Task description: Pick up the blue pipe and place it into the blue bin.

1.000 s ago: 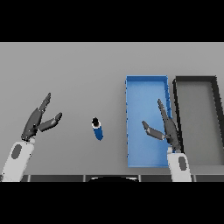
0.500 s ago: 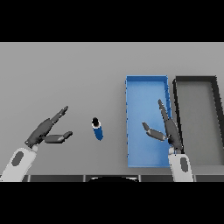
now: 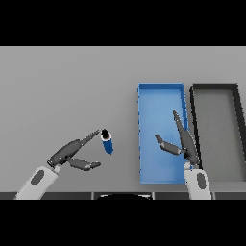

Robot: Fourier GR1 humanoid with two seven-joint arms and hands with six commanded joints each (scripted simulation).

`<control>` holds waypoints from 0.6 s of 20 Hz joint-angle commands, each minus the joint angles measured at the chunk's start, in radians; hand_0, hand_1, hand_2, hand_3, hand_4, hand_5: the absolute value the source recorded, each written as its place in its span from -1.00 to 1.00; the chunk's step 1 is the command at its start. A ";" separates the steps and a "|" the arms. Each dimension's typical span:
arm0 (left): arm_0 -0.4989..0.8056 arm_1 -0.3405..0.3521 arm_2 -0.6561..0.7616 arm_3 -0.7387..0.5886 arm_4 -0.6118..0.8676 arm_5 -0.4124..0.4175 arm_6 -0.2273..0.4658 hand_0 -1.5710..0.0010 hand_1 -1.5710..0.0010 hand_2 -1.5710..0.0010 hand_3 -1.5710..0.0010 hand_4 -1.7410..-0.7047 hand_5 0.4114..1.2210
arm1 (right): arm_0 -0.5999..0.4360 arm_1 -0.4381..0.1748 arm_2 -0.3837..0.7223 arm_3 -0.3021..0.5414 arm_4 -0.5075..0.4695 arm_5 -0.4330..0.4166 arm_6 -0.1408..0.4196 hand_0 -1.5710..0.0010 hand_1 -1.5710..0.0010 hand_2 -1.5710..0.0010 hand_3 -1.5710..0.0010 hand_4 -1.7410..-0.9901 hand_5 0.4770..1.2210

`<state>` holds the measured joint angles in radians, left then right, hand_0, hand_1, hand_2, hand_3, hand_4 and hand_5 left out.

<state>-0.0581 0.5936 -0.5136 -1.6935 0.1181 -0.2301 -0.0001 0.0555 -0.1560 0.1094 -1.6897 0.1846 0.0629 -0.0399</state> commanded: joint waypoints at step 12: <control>-0.111 -0.247 -0.041 0.251 -0.076 0.074 -0.063 1.00 1.00 1.00 1.00 0.20 -0.80 | 0.013 0.003 -0.009 -0.007 -0.028 0.014 -0.014 1.00 1.00 1.00 1.00 0.44 -0.81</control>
<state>-0.1696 0.3467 -0.5547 -1.4430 0.0414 -0.1556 -0.0599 0.0690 -0.1531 0.1005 -1.6966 0.1570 0.0766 -0.0539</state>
